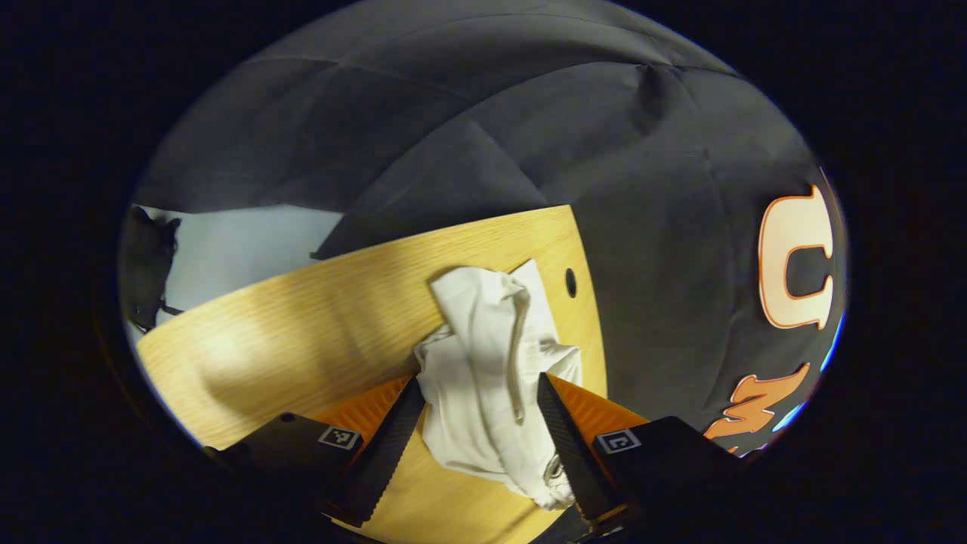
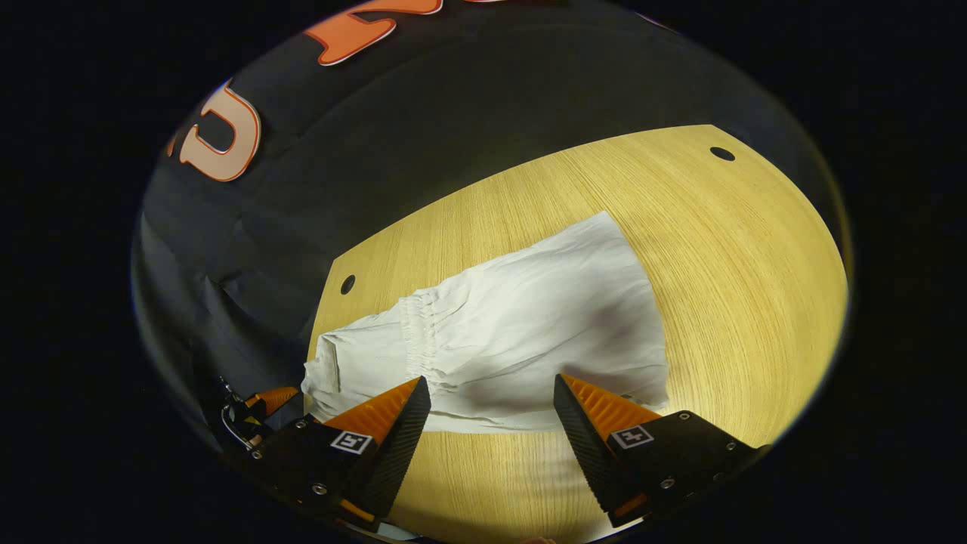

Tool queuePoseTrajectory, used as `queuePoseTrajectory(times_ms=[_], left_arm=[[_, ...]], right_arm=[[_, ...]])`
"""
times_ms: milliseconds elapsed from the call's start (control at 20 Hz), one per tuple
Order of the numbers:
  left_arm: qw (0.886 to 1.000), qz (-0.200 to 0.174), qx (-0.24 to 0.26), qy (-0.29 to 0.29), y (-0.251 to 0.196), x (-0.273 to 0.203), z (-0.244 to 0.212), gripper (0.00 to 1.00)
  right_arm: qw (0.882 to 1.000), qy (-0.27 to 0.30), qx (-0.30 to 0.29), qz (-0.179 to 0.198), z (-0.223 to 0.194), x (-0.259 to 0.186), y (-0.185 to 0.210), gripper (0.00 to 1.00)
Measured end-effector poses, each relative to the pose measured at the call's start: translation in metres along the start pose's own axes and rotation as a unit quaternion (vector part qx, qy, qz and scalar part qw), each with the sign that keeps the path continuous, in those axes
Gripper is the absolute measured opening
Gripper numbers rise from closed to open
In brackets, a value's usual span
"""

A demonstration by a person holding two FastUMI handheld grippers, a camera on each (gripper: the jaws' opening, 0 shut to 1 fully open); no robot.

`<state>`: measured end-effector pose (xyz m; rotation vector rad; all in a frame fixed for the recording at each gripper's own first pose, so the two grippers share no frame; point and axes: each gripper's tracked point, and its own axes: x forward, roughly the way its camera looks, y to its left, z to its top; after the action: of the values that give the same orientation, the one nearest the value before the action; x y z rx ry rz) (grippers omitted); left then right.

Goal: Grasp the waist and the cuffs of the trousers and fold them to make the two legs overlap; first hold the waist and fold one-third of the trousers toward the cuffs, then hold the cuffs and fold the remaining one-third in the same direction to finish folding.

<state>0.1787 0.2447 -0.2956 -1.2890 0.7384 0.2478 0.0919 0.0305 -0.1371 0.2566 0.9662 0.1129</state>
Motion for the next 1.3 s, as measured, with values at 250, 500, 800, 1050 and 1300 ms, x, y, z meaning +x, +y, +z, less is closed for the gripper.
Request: queuePoseTrajectory(times_ms=[250, 500, 800, 1050, 1300], left_arm=[[1.0, 0.012, 0.017, 0.002, -0.009, 0.033, 0.006, 0.8], [0.999, 0.036, 0.016, 0.012, -0.009, 0.059, 0.001, 0.36], [0.997, 0.023, 0.067, -0.007, -0.038, 0.044, 0.0, 0.05], [0.982, -0.006, 0.189, -0.026, -0.108, 0.018, -0.006, 0.04], [0.964, -0.062, 0.256, -0.031, -0.192, -0.009, -0.036, 0.02]], right_arm=[[1.0, 0.0, 0.008, -0.01, 0.0, -0.007, -0.019, 0.98], [1.0, -0.003, 0.019, -0.015, 0.004, -0.011, -0.035, 0.98], [1.0, -0.005, 0.024, -0.008, 0.007, -0.011, -0.043, 0.98], [0.999, -0.023, 0.02, -0.016, 0.018, -0.012, -0.055, 0.99], [0.999, -0.045, 0.008, -0.026, 0.033, -0.024, -0.077, 0.99]])
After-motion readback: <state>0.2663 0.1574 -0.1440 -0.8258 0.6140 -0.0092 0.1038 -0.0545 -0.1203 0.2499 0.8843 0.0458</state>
